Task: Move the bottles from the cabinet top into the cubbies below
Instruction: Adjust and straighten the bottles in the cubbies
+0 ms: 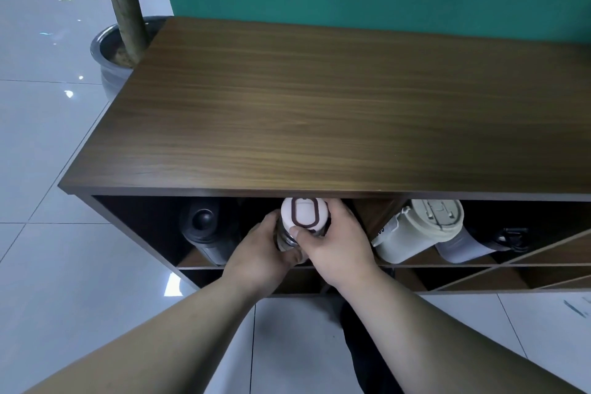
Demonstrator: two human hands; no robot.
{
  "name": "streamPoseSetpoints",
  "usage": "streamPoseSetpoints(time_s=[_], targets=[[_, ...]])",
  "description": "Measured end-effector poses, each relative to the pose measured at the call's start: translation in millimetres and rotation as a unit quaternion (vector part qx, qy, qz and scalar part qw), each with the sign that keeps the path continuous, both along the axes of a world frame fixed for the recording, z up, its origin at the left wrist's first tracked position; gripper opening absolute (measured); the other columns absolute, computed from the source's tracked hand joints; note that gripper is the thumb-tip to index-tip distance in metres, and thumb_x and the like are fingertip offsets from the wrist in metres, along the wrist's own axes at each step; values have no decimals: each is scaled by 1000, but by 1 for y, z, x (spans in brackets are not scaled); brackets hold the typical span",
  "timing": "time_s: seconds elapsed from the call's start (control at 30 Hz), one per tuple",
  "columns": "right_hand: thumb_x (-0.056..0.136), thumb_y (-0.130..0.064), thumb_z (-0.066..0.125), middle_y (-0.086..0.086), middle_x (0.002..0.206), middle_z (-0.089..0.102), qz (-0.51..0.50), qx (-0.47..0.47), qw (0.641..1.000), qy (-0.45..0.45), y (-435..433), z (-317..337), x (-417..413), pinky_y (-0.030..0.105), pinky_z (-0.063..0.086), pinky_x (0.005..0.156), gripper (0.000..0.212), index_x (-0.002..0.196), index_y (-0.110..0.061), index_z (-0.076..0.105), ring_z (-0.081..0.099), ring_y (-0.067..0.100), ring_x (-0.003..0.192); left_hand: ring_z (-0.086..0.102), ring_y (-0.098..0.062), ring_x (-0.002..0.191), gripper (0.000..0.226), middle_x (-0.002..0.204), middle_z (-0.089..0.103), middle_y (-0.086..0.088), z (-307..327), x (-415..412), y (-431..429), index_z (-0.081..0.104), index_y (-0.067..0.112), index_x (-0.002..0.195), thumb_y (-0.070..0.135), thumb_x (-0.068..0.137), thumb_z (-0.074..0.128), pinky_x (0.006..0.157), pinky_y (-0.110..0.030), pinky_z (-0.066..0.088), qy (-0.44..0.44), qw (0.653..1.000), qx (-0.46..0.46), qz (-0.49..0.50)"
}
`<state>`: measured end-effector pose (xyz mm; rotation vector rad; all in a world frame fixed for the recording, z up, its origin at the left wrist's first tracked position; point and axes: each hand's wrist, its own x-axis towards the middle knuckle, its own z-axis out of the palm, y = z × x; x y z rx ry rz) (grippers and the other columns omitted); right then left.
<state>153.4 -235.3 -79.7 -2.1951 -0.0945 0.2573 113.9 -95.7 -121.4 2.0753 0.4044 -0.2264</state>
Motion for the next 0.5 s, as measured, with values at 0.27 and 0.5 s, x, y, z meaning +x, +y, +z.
streamPoseSetpoints(time_s=[0.27,0.5], targets=[[72,-38,76,-13,112,68,11,3,1000,-5,-1,0,-1,37,54,91,44,113,-37,59,64,9,105,66,-2,106,61,118,68,19,-3,0,-1,52,46,128,44,73,78,84,-24,51,-3,1000,24,5],[71,-37,73,-13,115,67,25,5,1000,5,-5,0,0,37,52,93,46,115,-36,60,63,9,108,68,-4,98,46,111,68,17,-3,-3,-9,45,47,108,49,74,76,80,-29,54,-7,998,52,18]])
